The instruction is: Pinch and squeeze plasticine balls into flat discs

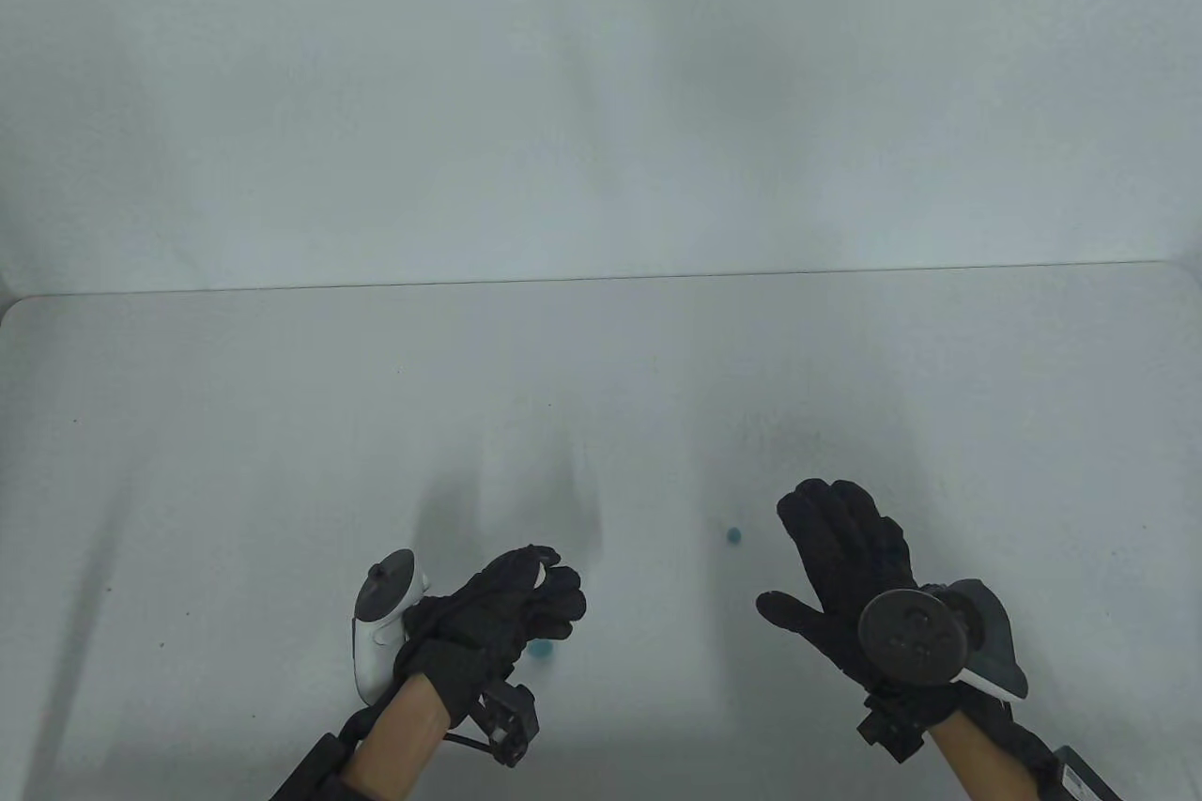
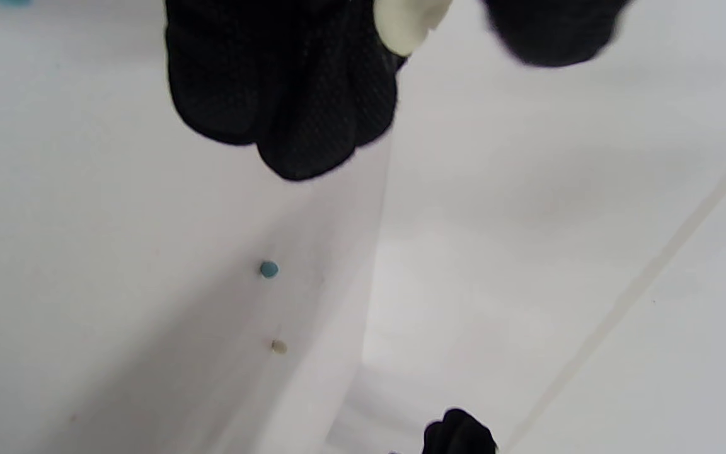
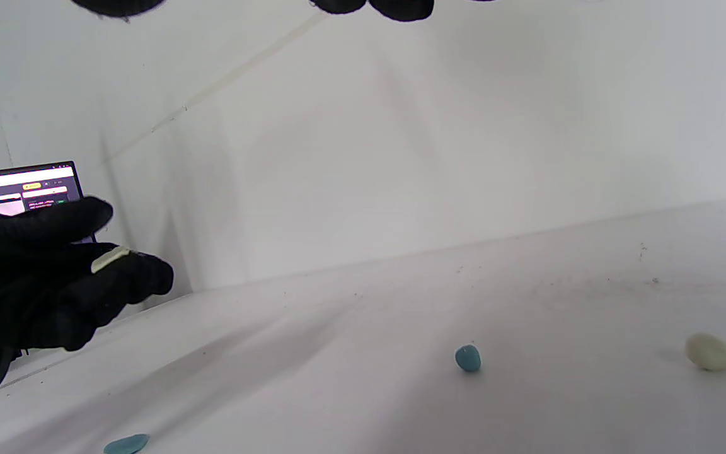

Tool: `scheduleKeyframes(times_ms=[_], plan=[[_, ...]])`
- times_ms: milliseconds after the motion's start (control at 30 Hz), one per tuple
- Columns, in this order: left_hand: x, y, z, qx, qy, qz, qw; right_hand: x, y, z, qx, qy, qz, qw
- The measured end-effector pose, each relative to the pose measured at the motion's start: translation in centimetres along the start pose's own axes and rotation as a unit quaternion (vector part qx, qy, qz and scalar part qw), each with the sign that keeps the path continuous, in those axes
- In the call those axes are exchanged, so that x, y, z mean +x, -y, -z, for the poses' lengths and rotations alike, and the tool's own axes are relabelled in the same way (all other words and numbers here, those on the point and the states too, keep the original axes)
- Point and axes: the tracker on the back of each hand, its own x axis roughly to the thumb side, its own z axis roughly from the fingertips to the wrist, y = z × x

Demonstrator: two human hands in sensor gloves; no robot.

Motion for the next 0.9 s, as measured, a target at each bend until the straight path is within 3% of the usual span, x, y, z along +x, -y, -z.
scheduleKeyframes(times_ms=[100, 500, 700, 900], plan=[[0.1, 0.0, 0.0, 0.006, -0.006, -0.005, 1.0, 0.0, 0.0, 0.0, 0.002, -0.001, -0.001, 1.0], [1.2, -0.2, -0.3, 0.063, 0.004, 0.108, 0.992, 0.0, 0.0, 0.0, 0.002, -0.001, -0.002, 1.0], [0.2, 0.0, -0.2, 0.053, -0.035, 0.057, 0.996, 0.0, 0.0, 0.0, -0.002, 0.0, -0.002, 1.0], [-0.2, 0.0, -0.2, -0.014, -0.018, -0.006, 1.0, 0.2, -0.1, 0.1, -0.002, -0.001, -0.001, 1.0]])
